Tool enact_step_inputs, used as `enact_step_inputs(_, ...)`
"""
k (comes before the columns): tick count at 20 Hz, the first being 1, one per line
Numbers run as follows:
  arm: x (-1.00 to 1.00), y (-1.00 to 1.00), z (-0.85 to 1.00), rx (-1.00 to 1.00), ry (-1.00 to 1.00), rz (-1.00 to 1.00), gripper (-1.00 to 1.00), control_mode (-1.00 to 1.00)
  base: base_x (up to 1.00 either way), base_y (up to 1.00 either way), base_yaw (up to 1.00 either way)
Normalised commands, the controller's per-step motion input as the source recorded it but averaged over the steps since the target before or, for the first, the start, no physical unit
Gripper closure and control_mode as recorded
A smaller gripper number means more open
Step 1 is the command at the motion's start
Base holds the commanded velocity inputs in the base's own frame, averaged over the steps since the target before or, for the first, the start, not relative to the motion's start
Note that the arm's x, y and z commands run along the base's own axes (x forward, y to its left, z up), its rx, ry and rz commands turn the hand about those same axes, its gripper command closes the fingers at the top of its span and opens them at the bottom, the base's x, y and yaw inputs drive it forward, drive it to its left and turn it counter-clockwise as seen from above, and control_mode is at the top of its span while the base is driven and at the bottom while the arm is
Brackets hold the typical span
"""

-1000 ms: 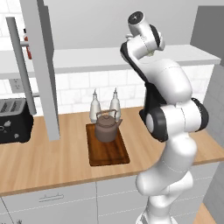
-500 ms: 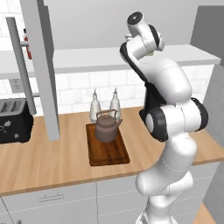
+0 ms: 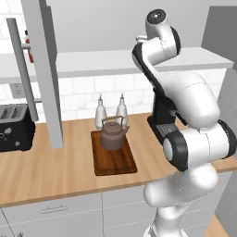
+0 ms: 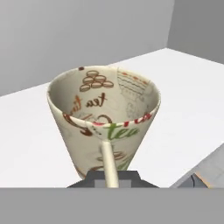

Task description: Pick the kettle from the counter and place it on the tray. Then pick the mug from the cabinet and place it on the tray. Then close the cabinet doors.

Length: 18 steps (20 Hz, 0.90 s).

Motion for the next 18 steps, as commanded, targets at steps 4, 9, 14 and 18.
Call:
enact_step_inputs(4,-0.99,0.0,0.0,0.0,-0.13,0.31,1.0,-1.0,0.0,0.0,0.0)
enact_step_inputs(9,-1.0,0.01,-0.05,0.0,-0.07,0.45,1.0,-1.0,0.0,0.0,0.0)
enact_step_inputs(14,-0.86,0.05,-0.09,0.0,-0.03,0.6,1.0,-1.0,0.0,0.0,0.0)
enact_step_inputs(18,-0.78,0.11,-0.1,-0.01,0.0,0.72,1.0,-1.0,0.0,0.0,0.0)
